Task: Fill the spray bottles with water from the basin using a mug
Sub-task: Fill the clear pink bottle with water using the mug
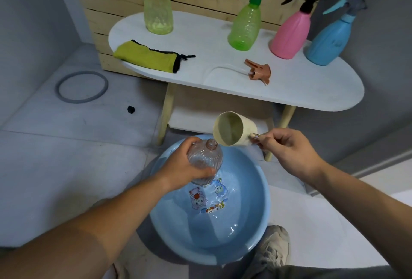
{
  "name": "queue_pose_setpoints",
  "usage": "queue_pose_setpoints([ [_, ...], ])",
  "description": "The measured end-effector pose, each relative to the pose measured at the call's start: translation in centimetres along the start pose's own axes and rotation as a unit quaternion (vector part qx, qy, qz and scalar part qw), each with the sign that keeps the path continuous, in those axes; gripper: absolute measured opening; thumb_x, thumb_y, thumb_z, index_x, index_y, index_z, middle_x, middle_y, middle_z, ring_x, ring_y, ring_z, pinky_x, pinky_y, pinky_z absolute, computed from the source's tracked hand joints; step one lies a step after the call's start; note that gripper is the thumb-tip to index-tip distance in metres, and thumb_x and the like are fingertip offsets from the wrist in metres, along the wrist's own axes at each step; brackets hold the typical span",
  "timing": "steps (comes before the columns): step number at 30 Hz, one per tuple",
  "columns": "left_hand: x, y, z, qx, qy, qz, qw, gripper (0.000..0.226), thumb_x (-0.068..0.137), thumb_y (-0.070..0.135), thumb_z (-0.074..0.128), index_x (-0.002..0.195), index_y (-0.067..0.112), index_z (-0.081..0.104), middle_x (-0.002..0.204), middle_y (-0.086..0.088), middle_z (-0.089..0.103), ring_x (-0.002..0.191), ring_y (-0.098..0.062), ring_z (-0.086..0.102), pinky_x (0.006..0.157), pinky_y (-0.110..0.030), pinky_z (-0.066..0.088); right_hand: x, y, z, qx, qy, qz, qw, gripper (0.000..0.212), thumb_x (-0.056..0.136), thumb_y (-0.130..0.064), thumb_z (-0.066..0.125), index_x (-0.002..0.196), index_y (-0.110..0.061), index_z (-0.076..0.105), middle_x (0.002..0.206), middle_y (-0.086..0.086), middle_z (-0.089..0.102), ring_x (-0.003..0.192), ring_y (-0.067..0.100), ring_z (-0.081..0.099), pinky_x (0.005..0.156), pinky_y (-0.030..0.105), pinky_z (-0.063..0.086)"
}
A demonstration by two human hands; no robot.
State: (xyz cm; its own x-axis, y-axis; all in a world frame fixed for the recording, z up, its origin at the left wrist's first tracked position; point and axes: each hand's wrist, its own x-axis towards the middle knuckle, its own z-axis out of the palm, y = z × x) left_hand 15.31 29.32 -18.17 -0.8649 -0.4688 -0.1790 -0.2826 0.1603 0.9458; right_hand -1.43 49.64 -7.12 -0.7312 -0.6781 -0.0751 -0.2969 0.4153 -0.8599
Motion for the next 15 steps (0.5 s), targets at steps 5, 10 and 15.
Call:
queue_pose_setpoints([
  [5, 0.1, -0.2, 0.0, 0.003, -0.006, -0.004, 1.000, 0.080, 0.065, 0.027, 0.098, 0.131, 0.032, 0.053, 0.121, 0.014, 0.064, 0.107, 0.002, 0.062, 0.076, -0.004, 0.047, -0.1, -0.1, 0.0, -0.019, -0.004, -0.003, 1.000, 0.027, 0.094, -0.025, 0.063, 0.072, -0.012, 0.070, 0.060, -0.004, 0.055, 0.059, 0.016, 0.040, 0.052, 0.023, 0.035],
  [10, 0.3, -0.7, 0.0, 0.001, -0.011, -0.001, 1.000, 0.078, 0.065, 0.027, 0.098, 0.128, 0.036, 0.052, 0.118, 0.018, 0.063, 0.099, 0.017, 0.058, 0.071, 0.000, 0.045, -0.4, -0.6, -0.1, -0.052, -0.007, -0.033, 0.998, 0.026, 0.094, -0.025, 0.063, 0.070, -0.018, 0.072, 0.061, -0.019, 0.062, 0.053, 0.000, 0.045, 0.054, 0.012, 0.037],
  [15, 0.5, -1.3, 0.2, 0.001, -0.008, 0.000, 1.000, 0.081, 0.061, 0.035, 0.099, 0.127, 0.038, 0.053, 0.120, 0.017, 0.063, 0.103, 0.006, 0.061, 0.073, -0.003, 0.047, -0.4, -1.0, -0.1, -0.055, -0.011, -0.053, 0.997, 0.026, 0.094, -0.019, 0.065, 0.068, -0.018, 0.069, 0.076, -0.024, 0.070, 0.067, -0.005, 0.060, 0.065, 0.005, 0.041],
])
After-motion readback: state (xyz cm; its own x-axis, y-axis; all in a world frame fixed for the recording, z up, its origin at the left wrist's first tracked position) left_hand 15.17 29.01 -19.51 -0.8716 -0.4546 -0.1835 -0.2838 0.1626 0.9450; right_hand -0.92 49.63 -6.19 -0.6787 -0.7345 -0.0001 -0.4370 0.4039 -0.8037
